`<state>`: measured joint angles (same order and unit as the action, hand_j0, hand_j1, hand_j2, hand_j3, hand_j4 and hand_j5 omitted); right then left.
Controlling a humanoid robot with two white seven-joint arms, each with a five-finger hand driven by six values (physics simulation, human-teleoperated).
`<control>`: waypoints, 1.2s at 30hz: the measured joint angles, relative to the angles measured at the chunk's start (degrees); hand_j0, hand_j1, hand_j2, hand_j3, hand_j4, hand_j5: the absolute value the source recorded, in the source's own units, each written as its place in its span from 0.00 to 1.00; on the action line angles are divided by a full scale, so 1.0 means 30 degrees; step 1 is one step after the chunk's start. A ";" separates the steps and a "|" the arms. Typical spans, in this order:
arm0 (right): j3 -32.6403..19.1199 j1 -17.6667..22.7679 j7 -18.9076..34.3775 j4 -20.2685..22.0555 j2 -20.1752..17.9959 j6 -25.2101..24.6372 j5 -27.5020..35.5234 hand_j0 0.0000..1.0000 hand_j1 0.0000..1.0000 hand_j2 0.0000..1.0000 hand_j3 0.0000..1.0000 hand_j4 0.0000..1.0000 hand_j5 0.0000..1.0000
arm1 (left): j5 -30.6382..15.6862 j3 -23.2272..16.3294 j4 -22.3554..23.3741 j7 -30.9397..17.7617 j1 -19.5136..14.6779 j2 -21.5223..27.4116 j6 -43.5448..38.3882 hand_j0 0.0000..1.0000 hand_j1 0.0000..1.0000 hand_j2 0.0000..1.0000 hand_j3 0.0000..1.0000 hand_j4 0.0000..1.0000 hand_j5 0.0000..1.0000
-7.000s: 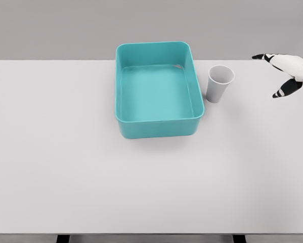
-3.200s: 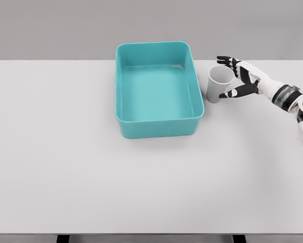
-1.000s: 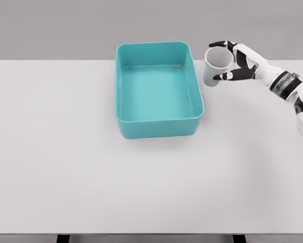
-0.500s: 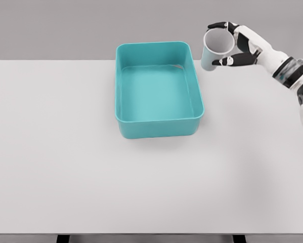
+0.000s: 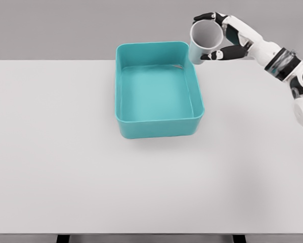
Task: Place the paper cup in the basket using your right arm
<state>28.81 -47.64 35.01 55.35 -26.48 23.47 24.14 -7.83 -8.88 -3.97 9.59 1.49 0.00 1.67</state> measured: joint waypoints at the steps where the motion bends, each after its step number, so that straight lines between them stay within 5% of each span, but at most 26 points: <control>1: 0.0014 0.0000 0.0000 0.0163 0.0074 -0.0003 -0.0079 0.78 0.78 0.78 0.78 0.78 0.78 | 0.0000 0.0000 -0.0002 0.0000 0.0000 0.0000 0.0000 1.00 1.00 1.00 1.00 1.00 1.00; 15: 0.0709 -0.0059 0.0001 0.1152 0.1301 -0.0006 -0.1037 0.79 0.79 0.79 0.79 0.79 0.79 | 0.0000 0.0000 0.0001 0.0000 0.0000 0.0000 0.0000 1.00 1.00 1.00 1.00 1.00 1.00; 36: 0.1385 -0.0059 0.0001 -0.0303 0.2602 -0.0012 -0.3883 0.76 0.76 0.76 0.76 0.76 0.76 | 0.0000 0.0000 0.0001 0.0000 0.0000 0.0000 0.0000 1.00 1.00 1.00 1.00 1.00 1.00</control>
<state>32.96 -47.81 35.01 54.44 -18.67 23.44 12.49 -7.83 -8.88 -3.96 9.59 1.49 0.00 1.67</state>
